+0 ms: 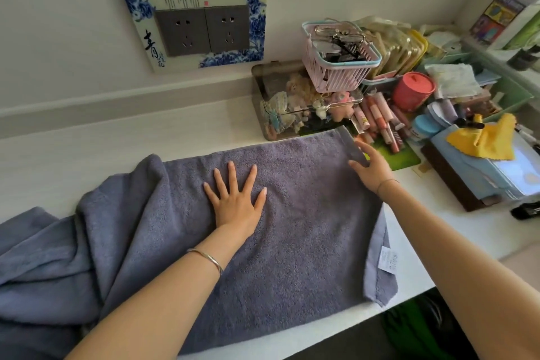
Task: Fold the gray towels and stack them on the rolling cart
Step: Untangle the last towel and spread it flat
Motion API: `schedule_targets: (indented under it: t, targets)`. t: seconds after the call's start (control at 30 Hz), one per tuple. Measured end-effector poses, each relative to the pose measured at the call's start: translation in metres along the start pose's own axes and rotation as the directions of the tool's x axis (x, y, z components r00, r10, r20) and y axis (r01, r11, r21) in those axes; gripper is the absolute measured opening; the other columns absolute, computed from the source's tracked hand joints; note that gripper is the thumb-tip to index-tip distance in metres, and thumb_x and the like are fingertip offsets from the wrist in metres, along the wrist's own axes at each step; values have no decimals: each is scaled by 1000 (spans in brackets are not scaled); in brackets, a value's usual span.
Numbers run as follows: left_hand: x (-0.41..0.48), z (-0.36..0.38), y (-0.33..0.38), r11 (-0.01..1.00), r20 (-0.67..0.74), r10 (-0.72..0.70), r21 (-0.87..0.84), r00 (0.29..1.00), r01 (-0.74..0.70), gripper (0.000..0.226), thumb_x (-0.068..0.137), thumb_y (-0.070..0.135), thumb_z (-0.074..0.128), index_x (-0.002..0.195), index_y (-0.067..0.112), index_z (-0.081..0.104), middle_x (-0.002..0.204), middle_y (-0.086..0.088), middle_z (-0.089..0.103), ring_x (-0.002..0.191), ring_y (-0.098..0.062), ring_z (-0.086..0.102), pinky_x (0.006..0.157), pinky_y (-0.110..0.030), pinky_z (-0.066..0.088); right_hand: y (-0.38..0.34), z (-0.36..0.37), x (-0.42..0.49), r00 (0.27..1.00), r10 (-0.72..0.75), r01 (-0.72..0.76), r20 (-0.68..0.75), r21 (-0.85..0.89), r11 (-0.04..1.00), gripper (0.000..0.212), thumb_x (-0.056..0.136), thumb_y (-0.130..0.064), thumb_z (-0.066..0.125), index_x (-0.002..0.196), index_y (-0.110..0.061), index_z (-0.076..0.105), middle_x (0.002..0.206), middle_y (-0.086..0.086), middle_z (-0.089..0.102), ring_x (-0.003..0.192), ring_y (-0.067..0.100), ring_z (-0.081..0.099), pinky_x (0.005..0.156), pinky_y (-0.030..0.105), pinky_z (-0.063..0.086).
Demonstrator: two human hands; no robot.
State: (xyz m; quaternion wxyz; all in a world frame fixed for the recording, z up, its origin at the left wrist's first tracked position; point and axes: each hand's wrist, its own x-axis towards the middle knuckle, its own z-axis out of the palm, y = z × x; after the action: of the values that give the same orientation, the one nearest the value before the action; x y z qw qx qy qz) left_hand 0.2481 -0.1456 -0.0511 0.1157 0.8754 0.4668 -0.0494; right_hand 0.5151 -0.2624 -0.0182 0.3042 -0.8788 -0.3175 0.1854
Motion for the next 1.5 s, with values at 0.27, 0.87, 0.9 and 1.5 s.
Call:
schedule_targets:
  t: [0.27, 0.87, 0.9, 1.5]
  targets:
    - [-32, 7, 44, 938, -79, 343, -24, 936, -346, 73, 87, 62, -1, 150, 30, 19, 158, -8, 14, 145, -39, 2, 111, -58, -10, 25, -14, -89, 975, 216, -215, -49, 23, 976, 83, 69, -49, 76, 133, -12, 38, 122, 6, 48, 105, 22, 53, 93, 37, 46]
    - [-47, 27, 73, 942, -10, 332, 48, 943, -331, 83, 74, 66, -16, 149, 31, -12, 159, -2, -12, 144, -35, -14, 108, -61, -14, 59, -57, -146, 869, 493, -488, 34, 220, 845, 16, 90, 0, 54, 97, 3, 68, 83, 12, 65, 71, 22, 61, 69, 28, 55]
    - [-46, 27, 73, 943, -10, 330, 49, 944, -329, 83, 73, 66, -17, 149, 31, -12, 159, -2, -12, 144, -34, -14, 108, -61, -14, 58, -59, -146, 870, 491, -485, 52, 275, 830, 15, 90, 0, 56, 100, 5, 66, 82, 11, 64, 70, 20, 61, 62, 23, 55]
    - [-45, 29, 78, 954, -22, 297, 54, 955, -296, 77, 81, 64, -10, 150, 31, -5, 160, -1, -7, 145, -34, -11, 109, -61, -12, 74, -53, -142, 890, 455, -425, -10, 341, 839, 13, 84, -2, 66, 93, -12, 64, 98, 18, 68, 86, 25, 61, 82, 30, 49]
